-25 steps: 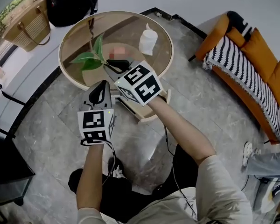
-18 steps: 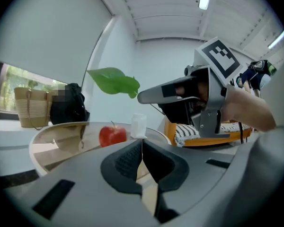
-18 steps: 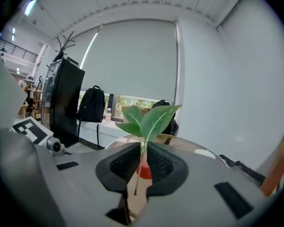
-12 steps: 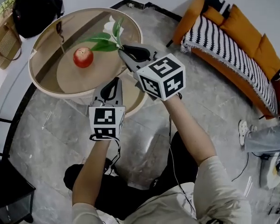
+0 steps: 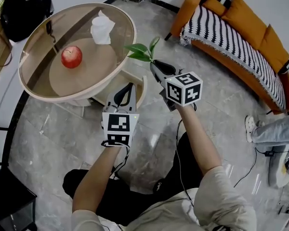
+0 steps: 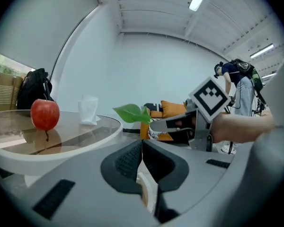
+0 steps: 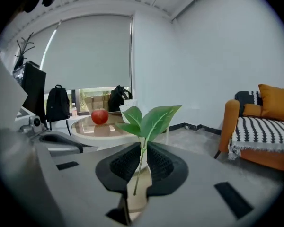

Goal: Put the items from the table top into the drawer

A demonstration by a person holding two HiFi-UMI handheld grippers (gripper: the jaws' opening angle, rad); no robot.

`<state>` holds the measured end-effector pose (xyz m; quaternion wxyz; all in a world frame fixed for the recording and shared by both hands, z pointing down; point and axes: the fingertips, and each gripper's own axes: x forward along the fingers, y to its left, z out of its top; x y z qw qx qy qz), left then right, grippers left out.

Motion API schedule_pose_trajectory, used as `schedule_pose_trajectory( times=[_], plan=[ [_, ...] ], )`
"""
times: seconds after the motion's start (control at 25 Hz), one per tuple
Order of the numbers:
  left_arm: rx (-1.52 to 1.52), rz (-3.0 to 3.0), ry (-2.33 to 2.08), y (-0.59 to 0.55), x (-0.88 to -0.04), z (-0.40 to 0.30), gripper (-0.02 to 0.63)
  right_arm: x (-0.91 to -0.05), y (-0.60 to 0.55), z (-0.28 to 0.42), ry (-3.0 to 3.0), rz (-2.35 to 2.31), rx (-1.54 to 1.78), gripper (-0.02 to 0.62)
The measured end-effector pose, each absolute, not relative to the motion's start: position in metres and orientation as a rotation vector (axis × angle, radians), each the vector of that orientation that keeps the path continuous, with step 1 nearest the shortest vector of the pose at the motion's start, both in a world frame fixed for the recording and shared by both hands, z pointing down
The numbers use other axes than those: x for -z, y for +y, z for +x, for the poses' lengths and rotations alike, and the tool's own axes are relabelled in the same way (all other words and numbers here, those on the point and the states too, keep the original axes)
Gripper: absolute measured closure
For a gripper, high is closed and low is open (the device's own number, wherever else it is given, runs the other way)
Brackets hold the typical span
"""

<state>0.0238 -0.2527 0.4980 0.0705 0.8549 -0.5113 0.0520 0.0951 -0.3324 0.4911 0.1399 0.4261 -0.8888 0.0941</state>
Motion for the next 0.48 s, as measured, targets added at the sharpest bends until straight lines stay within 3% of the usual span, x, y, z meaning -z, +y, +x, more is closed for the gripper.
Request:
schedule_pose_trajectory(
  times=[0.48],
  plan=[
    [-0.193,2.528,-1.607,-0.242,-0.502,-0.012,0.584,-0.659,-0.328,0.074,-2.333,1.112,-0.498,0.531]
  ],
)
